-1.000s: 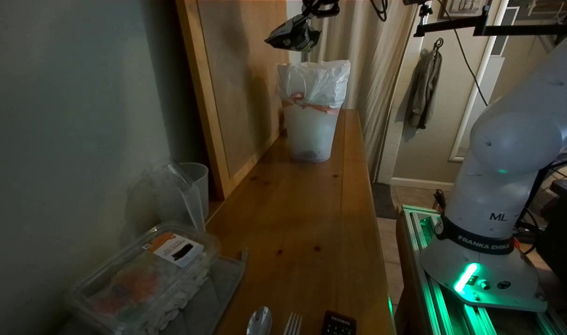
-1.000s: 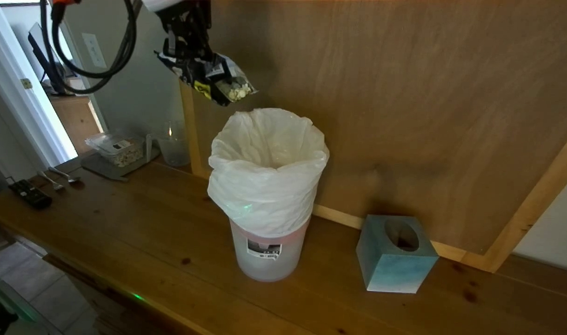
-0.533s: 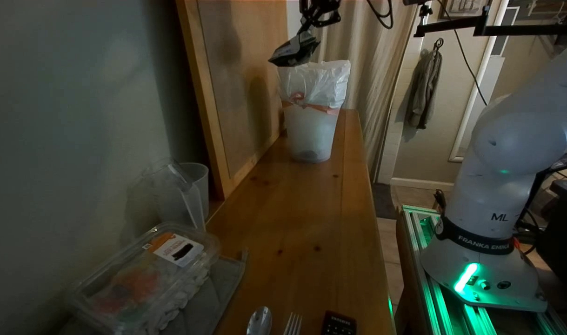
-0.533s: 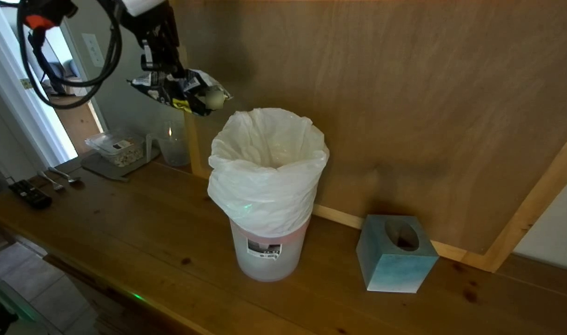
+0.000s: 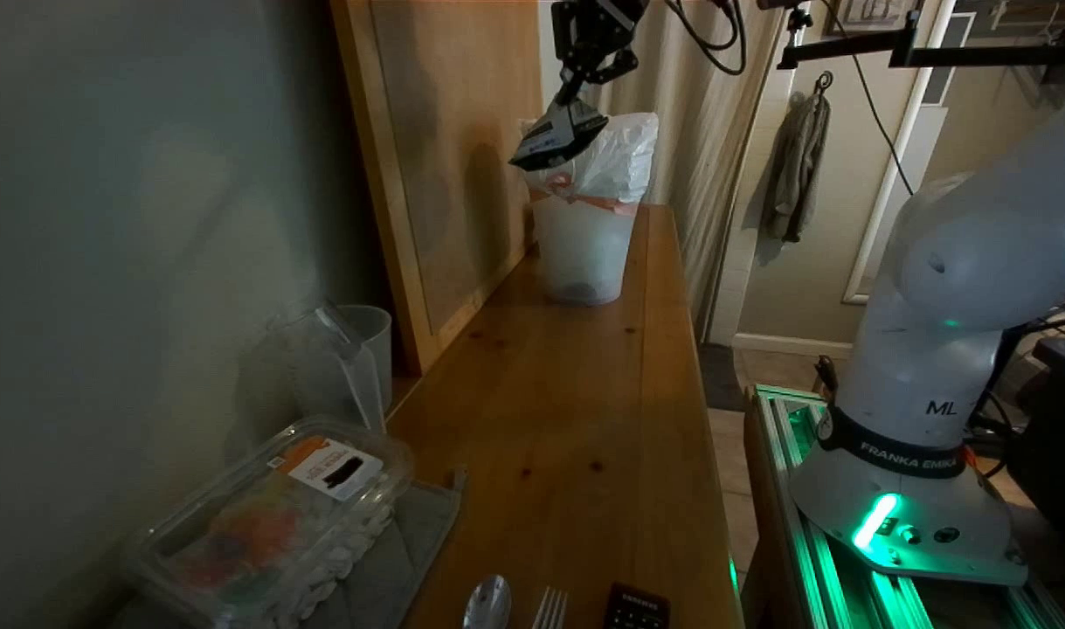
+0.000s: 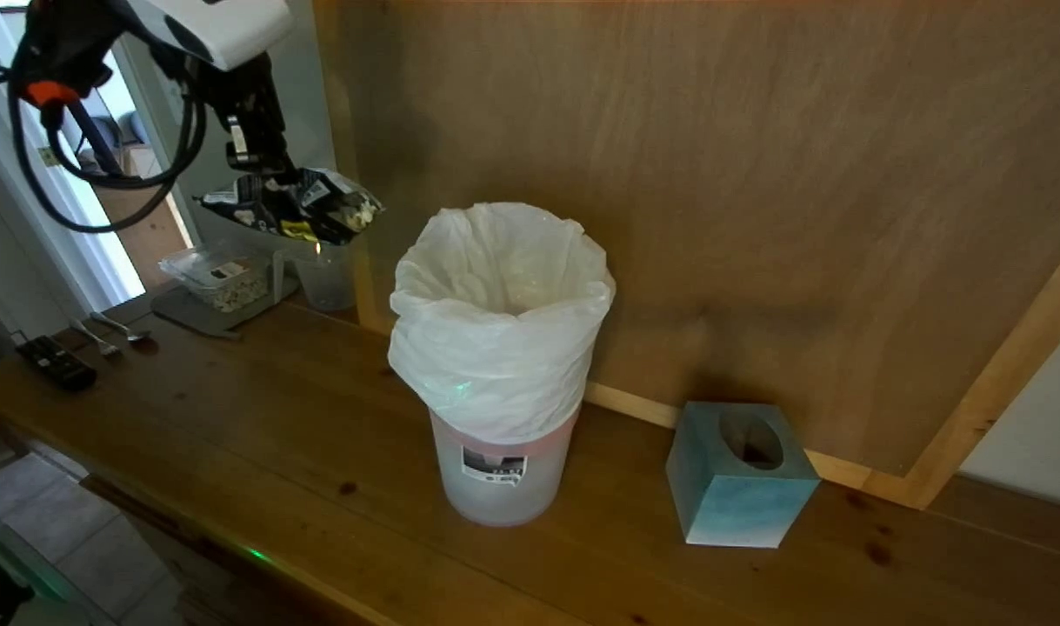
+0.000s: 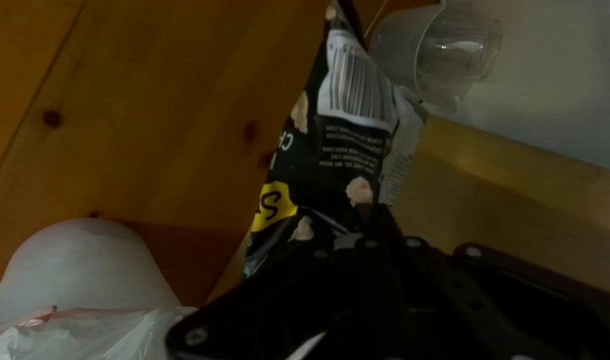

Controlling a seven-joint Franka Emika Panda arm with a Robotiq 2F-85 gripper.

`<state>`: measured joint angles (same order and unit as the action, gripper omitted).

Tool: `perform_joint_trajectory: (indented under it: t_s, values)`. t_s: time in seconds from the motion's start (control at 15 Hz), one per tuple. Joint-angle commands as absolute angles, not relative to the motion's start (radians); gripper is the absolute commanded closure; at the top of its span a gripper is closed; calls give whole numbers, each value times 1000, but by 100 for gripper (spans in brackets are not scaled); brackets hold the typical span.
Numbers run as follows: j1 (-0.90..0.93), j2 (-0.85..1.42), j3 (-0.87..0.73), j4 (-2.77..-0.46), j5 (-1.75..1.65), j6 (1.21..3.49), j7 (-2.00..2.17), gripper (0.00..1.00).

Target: Pour the contents from the black packet into the bin

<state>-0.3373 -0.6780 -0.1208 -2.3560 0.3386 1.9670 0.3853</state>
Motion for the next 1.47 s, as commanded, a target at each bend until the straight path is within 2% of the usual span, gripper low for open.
perform_joint_trajectory:
  t_s: [0.0,0.87,1.4]
  values:
    - [-321,-679,-133,-2354,329,1968,392,99]
    - [-175,-708,-12,-2488,273,1857,278,100]
    - [-102,-679,63,-2637,164,1991,197,100]
